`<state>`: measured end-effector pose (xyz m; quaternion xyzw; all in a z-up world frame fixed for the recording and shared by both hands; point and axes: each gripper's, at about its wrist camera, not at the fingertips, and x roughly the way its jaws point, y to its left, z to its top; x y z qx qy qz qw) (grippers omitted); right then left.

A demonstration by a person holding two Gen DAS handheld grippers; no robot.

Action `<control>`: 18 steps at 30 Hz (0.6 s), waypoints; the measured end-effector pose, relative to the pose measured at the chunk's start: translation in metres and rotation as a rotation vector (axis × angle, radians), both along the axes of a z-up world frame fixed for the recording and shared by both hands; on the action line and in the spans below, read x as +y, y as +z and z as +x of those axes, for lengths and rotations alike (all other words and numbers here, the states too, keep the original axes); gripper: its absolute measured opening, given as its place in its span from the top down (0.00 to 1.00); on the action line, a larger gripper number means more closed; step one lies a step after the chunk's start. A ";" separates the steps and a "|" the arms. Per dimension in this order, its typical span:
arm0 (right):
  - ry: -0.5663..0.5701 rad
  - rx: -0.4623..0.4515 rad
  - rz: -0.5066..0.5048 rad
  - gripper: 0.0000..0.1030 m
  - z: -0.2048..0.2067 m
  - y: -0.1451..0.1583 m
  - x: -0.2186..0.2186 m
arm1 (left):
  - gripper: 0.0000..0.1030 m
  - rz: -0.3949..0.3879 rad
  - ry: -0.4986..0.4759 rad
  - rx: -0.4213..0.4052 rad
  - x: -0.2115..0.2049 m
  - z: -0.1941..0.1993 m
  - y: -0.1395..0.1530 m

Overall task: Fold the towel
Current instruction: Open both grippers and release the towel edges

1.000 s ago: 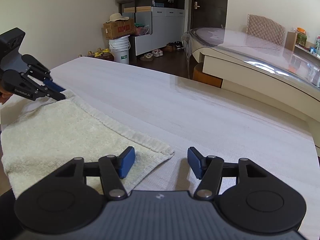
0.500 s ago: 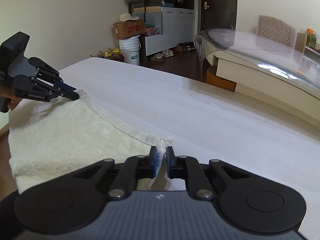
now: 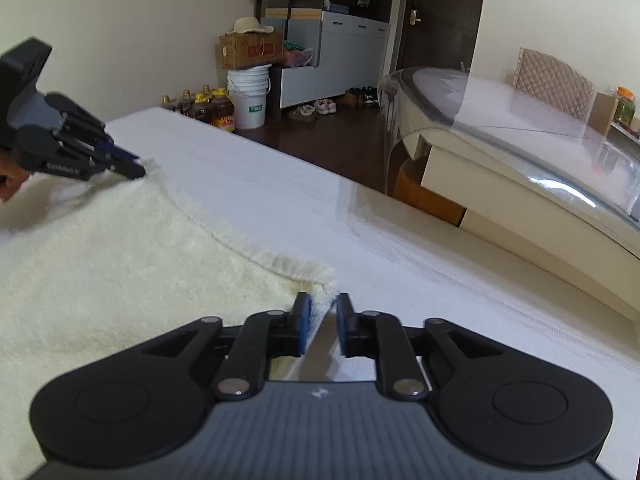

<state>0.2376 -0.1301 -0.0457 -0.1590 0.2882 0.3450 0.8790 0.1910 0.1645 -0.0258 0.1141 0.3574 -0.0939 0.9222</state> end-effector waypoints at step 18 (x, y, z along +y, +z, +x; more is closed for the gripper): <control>0.119 -0.044 0.122 0.29 -0.182 0.024 -0.069 | 0.45 0.050 0.032 -0.021 0.008 -0.065 0.001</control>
